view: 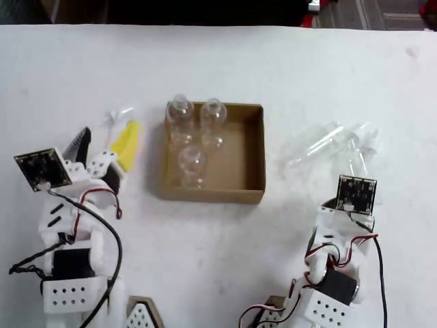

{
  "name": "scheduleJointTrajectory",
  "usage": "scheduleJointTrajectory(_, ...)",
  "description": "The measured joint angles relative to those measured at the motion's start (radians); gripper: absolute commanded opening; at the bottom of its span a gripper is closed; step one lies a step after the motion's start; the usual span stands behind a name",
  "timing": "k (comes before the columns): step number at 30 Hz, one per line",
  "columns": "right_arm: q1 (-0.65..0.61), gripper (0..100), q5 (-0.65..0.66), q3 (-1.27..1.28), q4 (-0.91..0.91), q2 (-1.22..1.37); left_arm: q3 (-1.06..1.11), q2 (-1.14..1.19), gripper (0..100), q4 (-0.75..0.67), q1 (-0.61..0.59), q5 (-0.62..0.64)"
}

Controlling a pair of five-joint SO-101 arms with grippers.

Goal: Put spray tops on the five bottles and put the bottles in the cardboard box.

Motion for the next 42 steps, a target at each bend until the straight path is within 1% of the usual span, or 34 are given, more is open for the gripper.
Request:
scheduleJointTrajectory(4,0.002,14.5,-0.002,0.000,0.000,0.000,0.006,0.000,30,-0.008,-0.011,0.000)
scheduleJointTrajectory(6,0.015,14.5,-0.002,0.000,-0.011,0.000,0.006,0.000,28,-0.011,-0.014,0.000)
scheduleJointTrajectory(8,0.037,14.5,-0.002,0.000,-0.023,0.000,0.006,0.000,22,-0.014,-0.031,0.000)
scheduleJointTrajectory(13,0.043,14.5,-0.002,0.000,-0.028,0.000,0.006,0.000,6,-0.014,-0.054,0.000)
scheduleJointTrajectory(15,0.041,14.5,-0.002,0.000,-0.028,0.000,0.006,0.000,2,-0.014,-0.055,0.000)
scheduleJointTrajectory(23,-0.075,14.5,0.000,0.000,0.015,0.000,0.006,0.000,2,-0.014,-0.058,0.000)
scheduleJointTrajectory(32,-0.078,14.5,0.000,0.000,0.015,0.000,0.006,0.000,2,-0.003,-0.058,0.000)
scheduleJointTrajectory(34,-0.078,14.5,0.000,0.000,0.015,0.000,-0.012,-0.025,2,0.041,-0.052,0.000)
scheduleJointTrajectory(37,-0.078,14.5,0.000,0.000,0.015,0.000,-0.074,-0.109,2,0.161,-0.037,0.000)
scheduleJointTrajectory(40,-0.078,14.5,0.000,0.000,0.015,0.000,-0.120,-0.242,2,0.273,-0.032,0.000)
scheduleJointTrajectory(42,-0.078,14.5,0.000,0.000,0.015,0.000,-0.130,-0.342,2,0.301,-0.032,0.000)
